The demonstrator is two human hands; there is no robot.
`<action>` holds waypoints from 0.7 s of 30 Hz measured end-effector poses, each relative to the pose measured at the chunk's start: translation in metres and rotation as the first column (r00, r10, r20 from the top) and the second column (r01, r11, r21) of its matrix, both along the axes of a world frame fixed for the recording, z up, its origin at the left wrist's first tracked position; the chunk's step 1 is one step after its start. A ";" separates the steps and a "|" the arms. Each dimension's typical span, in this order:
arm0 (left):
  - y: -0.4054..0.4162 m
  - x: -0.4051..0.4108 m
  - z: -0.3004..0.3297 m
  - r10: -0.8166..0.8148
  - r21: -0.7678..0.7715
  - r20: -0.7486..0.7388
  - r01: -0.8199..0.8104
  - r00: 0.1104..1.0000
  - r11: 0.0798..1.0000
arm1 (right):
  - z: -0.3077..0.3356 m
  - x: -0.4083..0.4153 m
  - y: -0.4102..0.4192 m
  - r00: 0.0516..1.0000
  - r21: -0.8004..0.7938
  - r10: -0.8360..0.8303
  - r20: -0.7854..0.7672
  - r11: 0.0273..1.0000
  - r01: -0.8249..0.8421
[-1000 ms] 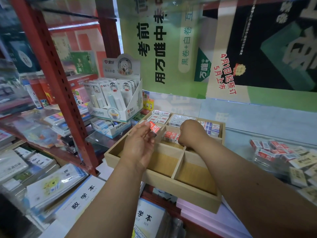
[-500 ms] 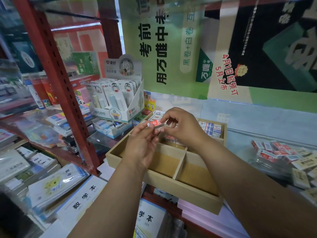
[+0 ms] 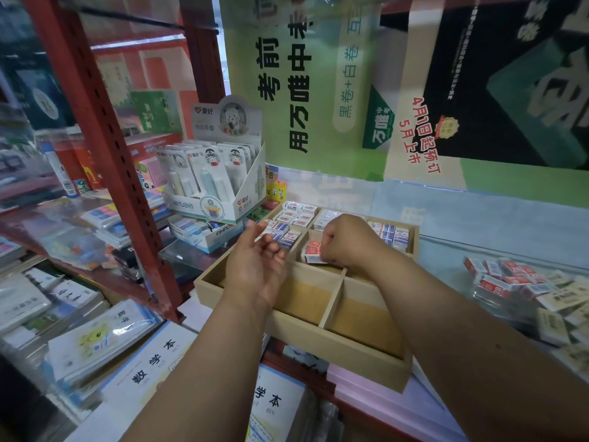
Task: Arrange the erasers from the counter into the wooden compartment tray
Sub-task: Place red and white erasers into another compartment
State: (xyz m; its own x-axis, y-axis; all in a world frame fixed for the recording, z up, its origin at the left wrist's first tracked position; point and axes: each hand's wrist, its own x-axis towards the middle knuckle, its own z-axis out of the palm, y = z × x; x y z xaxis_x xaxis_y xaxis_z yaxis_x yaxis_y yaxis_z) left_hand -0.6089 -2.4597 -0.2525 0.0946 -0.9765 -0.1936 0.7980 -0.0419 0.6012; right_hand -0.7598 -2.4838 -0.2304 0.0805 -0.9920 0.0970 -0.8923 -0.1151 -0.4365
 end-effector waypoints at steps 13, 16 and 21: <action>0.001 0.002 0.000 -0.051 -0.005 -0.027 0.050 0.998 0.999 | -0.017 0.012 -0.014 0.991 0.012 0.000 -0.131 1.000 0.001; 0.002 0.004 -0.001 -0.078 -0.017 -0.005 0.078 0.997 0.997 | -0.021 0.011 -0.014 0.996 0.014 0.006 -0.089 1.000 -0.005; 0.000 0.012 -0.004 -0.102 -0.055 0.045 0.105 0.994 0.993 | -0.007 0.007 -0.002 0.981 -0.056 0.037 0.190 0.998 -0.027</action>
